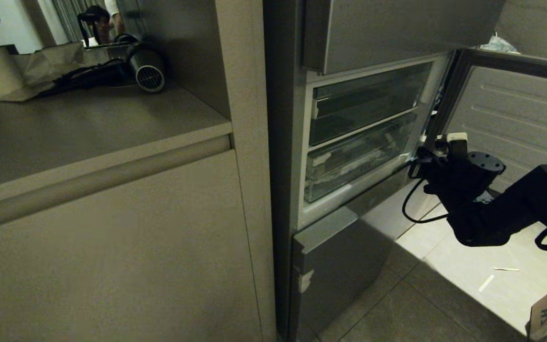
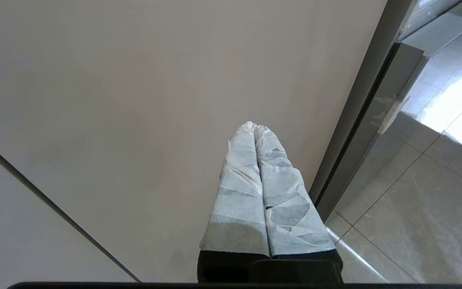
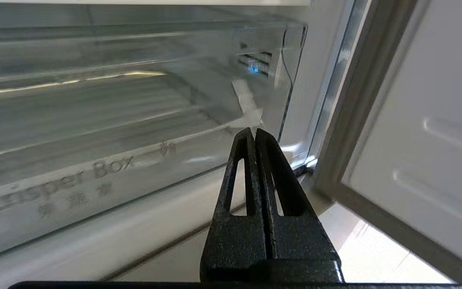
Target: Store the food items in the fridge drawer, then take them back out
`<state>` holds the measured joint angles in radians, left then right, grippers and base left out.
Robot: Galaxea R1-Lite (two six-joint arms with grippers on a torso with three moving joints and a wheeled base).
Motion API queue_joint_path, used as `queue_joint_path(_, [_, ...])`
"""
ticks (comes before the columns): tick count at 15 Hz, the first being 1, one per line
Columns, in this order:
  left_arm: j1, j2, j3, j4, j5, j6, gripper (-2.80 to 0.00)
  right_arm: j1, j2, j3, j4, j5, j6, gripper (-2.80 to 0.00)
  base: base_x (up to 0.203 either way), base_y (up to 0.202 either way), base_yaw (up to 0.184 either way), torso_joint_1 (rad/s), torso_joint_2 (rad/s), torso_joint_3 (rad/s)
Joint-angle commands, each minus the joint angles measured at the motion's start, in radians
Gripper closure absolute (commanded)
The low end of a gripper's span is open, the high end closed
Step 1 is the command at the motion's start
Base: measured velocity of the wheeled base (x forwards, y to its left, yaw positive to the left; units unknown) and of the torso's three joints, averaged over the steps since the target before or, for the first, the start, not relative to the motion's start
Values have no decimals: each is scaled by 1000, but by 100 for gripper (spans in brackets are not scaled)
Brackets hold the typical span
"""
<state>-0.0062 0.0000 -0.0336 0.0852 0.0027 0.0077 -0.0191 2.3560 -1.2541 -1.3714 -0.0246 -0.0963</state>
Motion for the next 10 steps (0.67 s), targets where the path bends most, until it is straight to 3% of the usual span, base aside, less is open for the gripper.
queue_joint_path(1, [0, 2, 0, 1, 0, 0, 0, 2, 43, -68, 6, -28, -25, 0, 0, 0, 0, 0, 0, 0])
queue_joint_path(2, [0, 2, 0, 1, 0, 0, 0, 7, 48, -76, 11, -38, -39, 0, 0, 0, 0, 0, 0, 0])
queue_joint_path(3, [0, 2, 0, 1, 0, 0, 0, 8, 49, -79, 13, -38, -40, -100, 0, 0, 0, 0, 0, 0])
queue_joint_path(4, [0, 2, 0, 1, 0, 0, 0, 8, 51, -88, 20, -35, -39, -280, 0, 0, 0, 0, 0, 0])
queue_joint_path(10, [0, 2, 0, 1, 0, 0, 0, 38, 103, -196, 3, -12, -23, -280, 0, 0, 0, 0, 0, 0])
